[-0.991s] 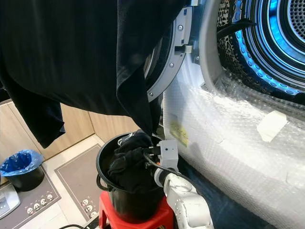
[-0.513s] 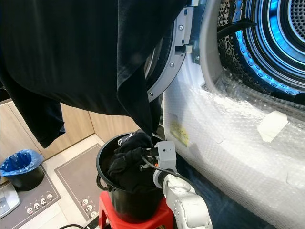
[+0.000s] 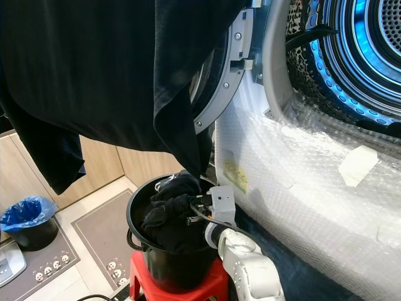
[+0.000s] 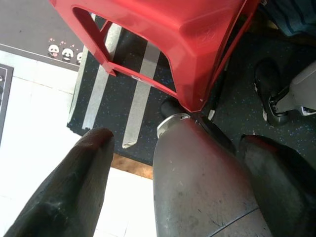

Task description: Clothes washing

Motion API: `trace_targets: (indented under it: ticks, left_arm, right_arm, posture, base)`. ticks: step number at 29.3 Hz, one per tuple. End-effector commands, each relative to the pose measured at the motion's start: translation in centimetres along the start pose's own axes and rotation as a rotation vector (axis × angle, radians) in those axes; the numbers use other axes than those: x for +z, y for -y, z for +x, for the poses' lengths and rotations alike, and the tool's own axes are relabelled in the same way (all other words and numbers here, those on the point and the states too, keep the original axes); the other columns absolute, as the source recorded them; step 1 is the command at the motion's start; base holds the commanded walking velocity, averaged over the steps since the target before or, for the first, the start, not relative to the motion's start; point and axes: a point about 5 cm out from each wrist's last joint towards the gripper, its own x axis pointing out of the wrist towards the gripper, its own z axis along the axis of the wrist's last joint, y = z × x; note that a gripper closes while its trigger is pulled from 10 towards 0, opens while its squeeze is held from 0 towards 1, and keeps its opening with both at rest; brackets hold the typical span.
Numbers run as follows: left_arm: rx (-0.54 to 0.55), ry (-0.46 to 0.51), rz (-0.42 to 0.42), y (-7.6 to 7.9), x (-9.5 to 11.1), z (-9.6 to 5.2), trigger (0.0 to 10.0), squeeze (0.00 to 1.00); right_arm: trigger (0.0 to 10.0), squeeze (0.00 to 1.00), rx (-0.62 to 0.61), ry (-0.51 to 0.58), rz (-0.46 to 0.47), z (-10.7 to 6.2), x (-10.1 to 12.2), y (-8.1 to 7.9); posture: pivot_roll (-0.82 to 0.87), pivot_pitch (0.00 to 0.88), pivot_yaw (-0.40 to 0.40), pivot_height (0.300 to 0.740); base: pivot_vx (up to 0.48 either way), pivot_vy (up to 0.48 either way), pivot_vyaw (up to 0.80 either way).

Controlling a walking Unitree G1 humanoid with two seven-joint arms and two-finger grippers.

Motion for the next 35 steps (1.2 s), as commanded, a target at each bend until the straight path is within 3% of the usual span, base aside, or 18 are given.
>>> trace_targets:
  ticks: [1, 2, 3, 5, 10, 14, 21, 26, 27, 28, 35]
  left_arm:
    - [-0.004, -0.023, 0.020, 0.0, -0.6, -0.1, 10.0, 0.00]
    - [-0.005, -0.025, 0.021, 0.1, -0.6, -0.1, 10.0, 0.00]
    - [-0.006, -0.026, 0.022, 0.1, -0.7, -0.1, 10.0, 0.00]
    - [-0.008, -0.029, 0.021, 0.2, -0.7, -0.1, 10.0, 0.00]
    - [-0.008, -0.035, 0.019, 0.3, -1.0, -0.1, 10.0, 0.00]
    - [-0.007, -0.038, 0.016, 0.3, -1.1, -0.1, 10.0, 0.00]
    - [-0.008, -0.039, 0.019, 0.3, -1.1, -0.1, 10.0, 0.00]
    - [-0.007, -0.039, 0.022, 0.3, -1.1, -0.1, 10.0, 0.00]
    - [-0.007, -0.039, 0.022, 0.3, -1.1, -0.1, 10.0, 0.00]
    - [-0.007, -0.040, 0.021, 0.2, -1.1, -0.1, 10.0, 0.00]
    - [-0.007, -0.042, 0.023, 0.1, -1.1, -0.1, 10.0, 0.00]
  right_arm:
    - [0.0, 0.00, 0.082, 0.048, -0.016, -0.3, 0.8, -0.8]
    - [7.3, 0.00, 0.187, 0.082, -0.043, -1.0, 1.3, -1.5]
    - [10.0, 0.00, 0.229, 0.088, -0.041, -1.4, 1.5, -1.7]
    - [10.0, 0.00, 0.359, 0.103, -0.038, -2.3, 1.8, -2.1]
    - [10.0, 0.00, 0.550, 0.113, -0.110, -4.5, 2.1, -2.4]
    - [10.0, 0.00, 0.746, 0.133, -0.083, -7.0, 3.2, -2.3]
    - [10.0, 0.00, 0.742, 0.168, -0.119, -8.4, 5.1, -0.1]
    - [10.0, 0.00, 0.734, 0.307, -0.126, -11.1, 8.7, 3.1]
    - [10.0, 0.00, 0.734, 0.307, -0.126, -11.1, 8.7, 3.1]
    - [10.0, 0.00, 0.700, 0.341, -0.142, -11.9, 9.8, 4.2]
    - [10.0, 0.00, 0.622, 0.457, -0.237, -15.2, 13.9, 6.7]
  posture:
    - [-0.08, 0.000, -0.002, 0.740]
    - [-0.08, 0.000, -0.001, 0.740]
    - [-0.08, 0.000, -0.001, 0.740]
    - [-0.08, 0.000, -0.002, 0.740]
    - [-0.08, 0.000, -0.003, 0.740]
    - [-0.09, 0.000, 0.000, 0.740]
    - [-0.10, 0.000, 0.008, 0.740]
    - [-0.10, 0.000, 0.009, 0.740]
    - [-0.10, 0.000, 0.009, 0.740]
    - [-0.10, 0.000, 0.013, 0.740]
    - [-0.11, 0.000, 0.019, 0.740]
  base:
    - [0.000, 0.000, 0.00]
    - [0.000, 0.000, 0.00]
    - [0.000, 0.000, 0.00]
    - [0.000, 0.000, 0.00]
    - [0.000, 0.000, 0.00]
    - [0.000, 0.000, 0.00]
    - [0.000, 0.000, 0.00]
    - [0.000, 0.000, 0.00]
    - [0.000, 0.000, 0.00]
    - [0.000, 0.000, 0.00]
    - [0.000, 0.000, 0.00]
